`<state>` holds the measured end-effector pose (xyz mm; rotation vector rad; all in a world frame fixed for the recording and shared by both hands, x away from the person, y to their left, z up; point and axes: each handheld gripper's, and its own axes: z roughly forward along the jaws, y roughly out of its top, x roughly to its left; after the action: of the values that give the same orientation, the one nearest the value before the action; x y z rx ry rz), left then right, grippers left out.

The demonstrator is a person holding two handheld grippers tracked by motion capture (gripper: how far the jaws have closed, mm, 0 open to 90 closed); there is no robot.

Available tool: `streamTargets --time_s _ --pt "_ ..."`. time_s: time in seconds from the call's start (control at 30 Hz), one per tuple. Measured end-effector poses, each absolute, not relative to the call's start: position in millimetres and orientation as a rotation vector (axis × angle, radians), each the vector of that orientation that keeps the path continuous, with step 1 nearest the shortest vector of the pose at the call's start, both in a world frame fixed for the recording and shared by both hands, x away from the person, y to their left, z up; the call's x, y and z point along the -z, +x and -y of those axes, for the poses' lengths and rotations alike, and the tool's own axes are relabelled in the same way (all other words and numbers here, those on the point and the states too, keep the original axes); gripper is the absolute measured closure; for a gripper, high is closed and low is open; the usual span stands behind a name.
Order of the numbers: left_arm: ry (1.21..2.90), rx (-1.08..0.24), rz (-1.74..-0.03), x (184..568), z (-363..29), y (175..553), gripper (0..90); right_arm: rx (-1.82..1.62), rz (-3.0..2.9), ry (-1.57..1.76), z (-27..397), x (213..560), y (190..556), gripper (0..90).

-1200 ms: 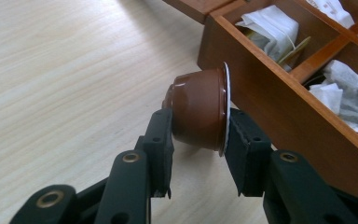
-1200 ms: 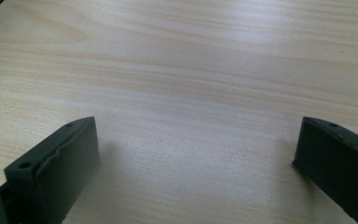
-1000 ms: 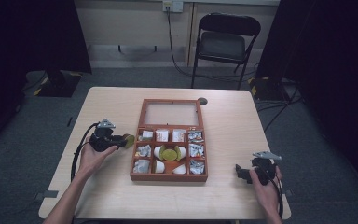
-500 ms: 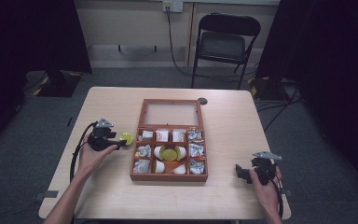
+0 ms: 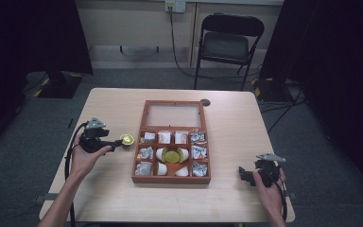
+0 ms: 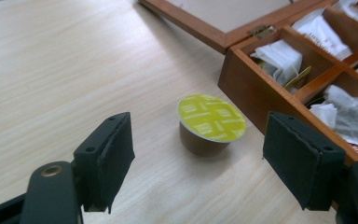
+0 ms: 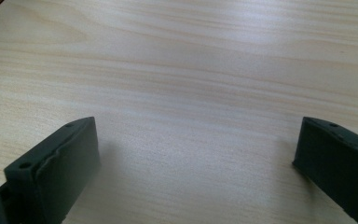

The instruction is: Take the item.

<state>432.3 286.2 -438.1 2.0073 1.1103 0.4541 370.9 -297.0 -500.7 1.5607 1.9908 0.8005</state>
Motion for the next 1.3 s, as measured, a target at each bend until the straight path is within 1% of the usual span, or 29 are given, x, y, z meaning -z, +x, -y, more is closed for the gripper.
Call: streamTargets --time_s 0.2,0.3,0.4,0.6,0.8,0.9,1.03,1.07,1.13,1.2,1.23,1.3 --pt "1.978 -0.468 -1.124 431.7 -296.1 424.1 18.4 -0.800 -1.991 1.561 297.0 500.7 370.9 0.0" --pt "2.003 -0.510 -1.137 432.3 -300.4 421.8 18.1 -0.800 -1.991 1.561 297.0 500.7 370.8 0.0" --pt "1.985 -0.490 -1.168 436.9 -310.7 420.5 18.1 -0.800 -1.991 1.561 297.0 500.7 370.9 0.0" --pt "1.956 -0.504 -1.251 443.0 -337.5 416.8 18.1 -0.800 -1.990 1.561 297.0 500.7 370.9 0.0" --pt "1.988 -0.574 -1.350 459.7 -352.6 416.8 18.1 -0.800 -1.991 1.561 297.0 500.6 370.9 0.0" --pt "1.968 -0.587 -1.406 468.8 -360.9 417.4 18.2 -0.800 -1.991 1.561 296.9 500.7 370.9 0.0" --pt "1.989 -0.583 -1.435 478.9 -364.8 417.3 18.9 -0.801 -1.990 1.561 296.9 500.7 370.9 0.0" --pt "2.005 -0.597 -1.447 481.4 -363.7 417.5 19.0 -0.801 -1.991 1.560 297.0 500.7 370.9 0.0" --pt "2.054 -0.678 -1.455 487.5 -361.0 417.5 18.9 -0.801 -1.991 1.561 296.9 500.7 370.9 0.0" --pt "2.038 -0.628 -1.452 495.3 -361.7 418.0 18.9 -0.800 -1.991 1.561 297.0 500.7 370.9 0.0" --pt "2.016 -0.623 -1.449 497.5 -362.5 418.0 16.2 -0.800 -1.991 1.561 297.0 500.7 370.9 0.0" --pt "1.995 -0.621 -1.445 499.6 -364.0 417.7 15.0 -0.800 -1.990 1.561 297.0 500.7 370.9 0.0"
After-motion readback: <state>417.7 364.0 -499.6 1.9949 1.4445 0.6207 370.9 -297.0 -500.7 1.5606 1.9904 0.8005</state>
